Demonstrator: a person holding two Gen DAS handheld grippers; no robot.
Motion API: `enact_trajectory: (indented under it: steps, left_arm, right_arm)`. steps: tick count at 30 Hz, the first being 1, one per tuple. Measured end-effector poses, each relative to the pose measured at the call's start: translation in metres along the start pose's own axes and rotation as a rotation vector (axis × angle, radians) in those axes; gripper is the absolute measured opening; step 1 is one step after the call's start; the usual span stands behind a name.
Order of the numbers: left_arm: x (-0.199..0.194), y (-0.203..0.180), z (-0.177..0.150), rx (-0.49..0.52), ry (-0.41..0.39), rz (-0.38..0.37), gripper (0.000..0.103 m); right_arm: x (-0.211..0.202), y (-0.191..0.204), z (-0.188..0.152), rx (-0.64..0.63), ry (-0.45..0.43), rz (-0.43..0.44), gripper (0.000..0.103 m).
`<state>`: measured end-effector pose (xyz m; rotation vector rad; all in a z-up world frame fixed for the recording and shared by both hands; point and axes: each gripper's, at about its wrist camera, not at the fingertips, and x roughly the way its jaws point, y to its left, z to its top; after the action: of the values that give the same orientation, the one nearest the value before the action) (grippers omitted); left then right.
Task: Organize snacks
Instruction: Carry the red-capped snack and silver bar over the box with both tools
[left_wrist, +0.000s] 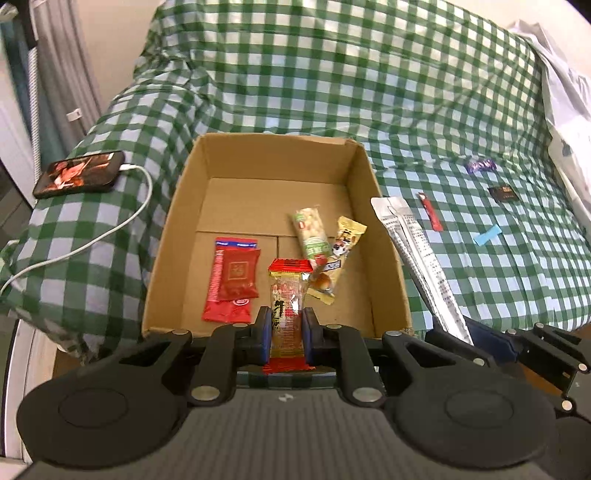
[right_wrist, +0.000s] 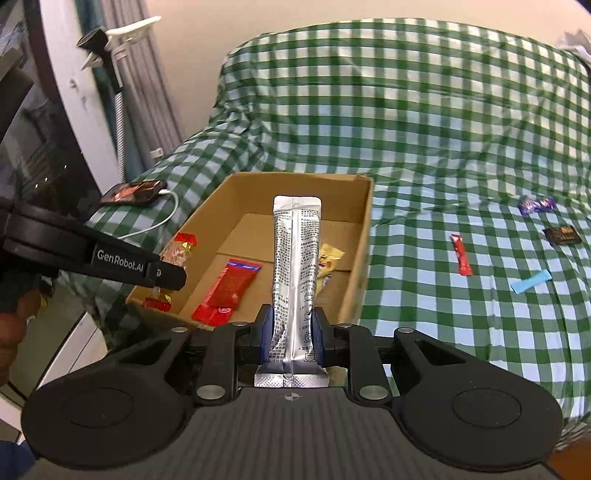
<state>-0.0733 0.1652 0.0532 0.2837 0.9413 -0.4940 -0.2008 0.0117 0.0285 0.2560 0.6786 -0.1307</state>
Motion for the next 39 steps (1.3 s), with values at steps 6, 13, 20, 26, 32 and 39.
enact_trajectory:
  steps: [6,13,20,26,32,39]
  left_arm:
    - [-0.004,0.007,-0.006,-0.023,-0.011,-0.005,0.018]
    - [-0.008,0.008,-0.009,-0.024,-0.021,-0.01,0.018]
    - [-0.011,0.006,-0.011,-0.021,-0.027,-0.014,0.018]
    - [-0.011,0.006,-0.011,-0.021,-0.027,-0.014,0.018]
    - [-0.009,0.008,-0.01,-0.025,-0.025,-0.014,0.018]
    - [-0.003,0.012,-0.007,-0.036,-0.018,-0.013,0.018]
  right_arm:
    - [-0.007,0.007,-0.001,-0.037,0.003,-0.005,0.023]
    - [-0.01,0.008,-0.001,-0.039,0.001,-0.007,0.023]
    - [-0.013,0.007,-0.001,-0.043,-0.001,-0.007,0.023]
    - [-0.016,0.003,-0.002,-0.043,0.001,-0.006,0.023]
    - [-0.018,-0.002,-0.001,-0.05,0.01,-0.009,0.023]
    - [-0.011,0.0,-0.002,-0.059,0.023,-0.014,0.023]
